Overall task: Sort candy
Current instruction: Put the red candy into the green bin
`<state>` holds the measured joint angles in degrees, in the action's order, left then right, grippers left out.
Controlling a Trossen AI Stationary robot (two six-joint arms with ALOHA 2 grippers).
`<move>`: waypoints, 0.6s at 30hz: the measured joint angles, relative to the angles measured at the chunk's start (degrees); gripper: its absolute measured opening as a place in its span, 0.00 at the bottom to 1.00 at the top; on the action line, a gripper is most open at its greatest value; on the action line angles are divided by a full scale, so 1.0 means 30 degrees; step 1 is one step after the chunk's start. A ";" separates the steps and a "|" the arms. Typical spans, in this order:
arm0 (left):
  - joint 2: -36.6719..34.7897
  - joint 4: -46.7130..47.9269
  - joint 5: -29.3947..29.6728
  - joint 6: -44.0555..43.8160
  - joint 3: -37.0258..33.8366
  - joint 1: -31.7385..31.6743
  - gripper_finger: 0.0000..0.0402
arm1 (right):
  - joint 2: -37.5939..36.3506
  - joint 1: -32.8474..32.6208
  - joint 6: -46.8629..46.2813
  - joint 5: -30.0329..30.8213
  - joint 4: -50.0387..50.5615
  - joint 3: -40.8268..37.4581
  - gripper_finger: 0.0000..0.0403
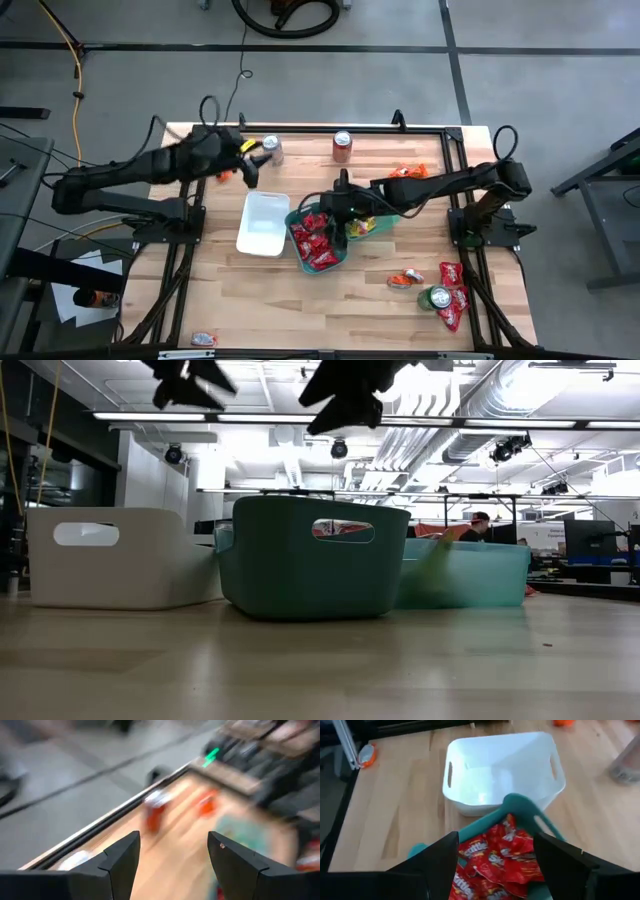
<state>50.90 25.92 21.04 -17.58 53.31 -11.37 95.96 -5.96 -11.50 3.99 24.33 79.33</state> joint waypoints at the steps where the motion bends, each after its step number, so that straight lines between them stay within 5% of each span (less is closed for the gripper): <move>1: 0.0468 0.1615 0.0098 -0.0091 0.0800 -0.0630 0.55 | 0.0000 0.0129 0.0242 0.0153 0.0414 0.0402 0.63; 8: 0.5317 1.0608 0.0758 0.0914 0.4483 -0.7077 0.55 | -0.0022 0.1355 0.0298 0.1249 0.1097 0.1821 0.63; 18: 1.0889 1.0051 0.1533 -0.0425 0.2014 -1.3672 0.55 | -0.0022 0.1867 -0.2210 0.0603 0.1738 0.1852 0.63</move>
<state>83.57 56.07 25.64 -18.85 59.35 -52.38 95.90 -0.36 -18.13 5.80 29.54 84.88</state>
